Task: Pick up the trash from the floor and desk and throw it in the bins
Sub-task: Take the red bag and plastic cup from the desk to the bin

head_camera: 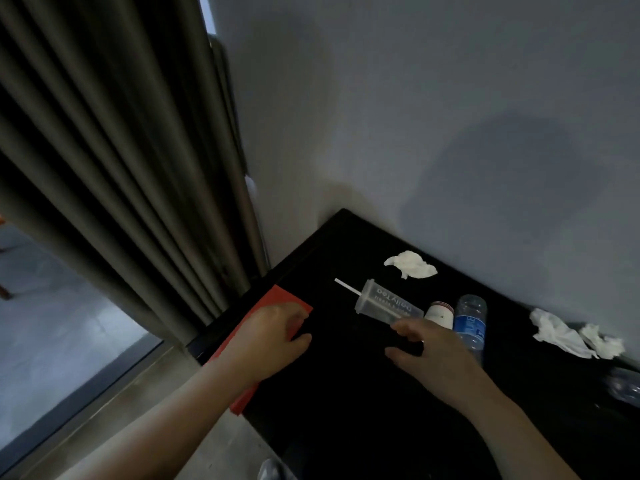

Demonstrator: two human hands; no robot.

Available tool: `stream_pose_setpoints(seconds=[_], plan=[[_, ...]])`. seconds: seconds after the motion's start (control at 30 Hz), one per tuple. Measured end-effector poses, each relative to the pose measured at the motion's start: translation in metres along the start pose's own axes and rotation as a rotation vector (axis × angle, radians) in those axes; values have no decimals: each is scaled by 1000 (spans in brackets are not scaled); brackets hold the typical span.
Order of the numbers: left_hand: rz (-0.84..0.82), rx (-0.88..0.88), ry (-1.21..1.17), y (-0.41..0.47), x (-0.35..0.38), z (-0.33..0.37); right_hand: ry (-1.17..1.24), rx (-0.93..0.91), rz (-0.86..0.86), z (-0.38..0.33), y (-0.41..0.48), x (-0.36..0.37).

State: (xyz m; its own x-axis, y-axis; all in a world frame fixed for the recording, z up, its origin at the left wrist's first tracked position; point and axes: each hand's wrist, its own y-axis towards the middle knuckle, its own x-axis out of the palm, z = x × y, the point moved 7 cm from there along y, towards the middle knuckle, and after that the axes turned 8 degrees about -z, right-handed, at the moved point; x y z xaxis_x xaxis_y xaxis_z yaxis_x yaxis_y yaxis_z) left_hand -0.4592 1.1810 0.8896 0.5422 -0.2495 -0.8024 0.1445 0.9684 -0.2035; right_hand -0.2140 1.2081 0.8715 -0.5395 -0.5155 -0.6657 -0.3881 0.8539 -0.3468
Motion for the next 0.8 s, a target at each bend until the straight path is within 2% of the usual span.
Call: stream_pose_setpoints(seconds=[0.23,0.53,0.8], plan=[[-137,-25,-40,40,-4,-60,34,153,77,-5,30,18],[-232,-65,-99,78,13,-112,25,305,105,11,66,32],[-284,-234,-93,103,43,-141,-48,328,97,42,114,8]])
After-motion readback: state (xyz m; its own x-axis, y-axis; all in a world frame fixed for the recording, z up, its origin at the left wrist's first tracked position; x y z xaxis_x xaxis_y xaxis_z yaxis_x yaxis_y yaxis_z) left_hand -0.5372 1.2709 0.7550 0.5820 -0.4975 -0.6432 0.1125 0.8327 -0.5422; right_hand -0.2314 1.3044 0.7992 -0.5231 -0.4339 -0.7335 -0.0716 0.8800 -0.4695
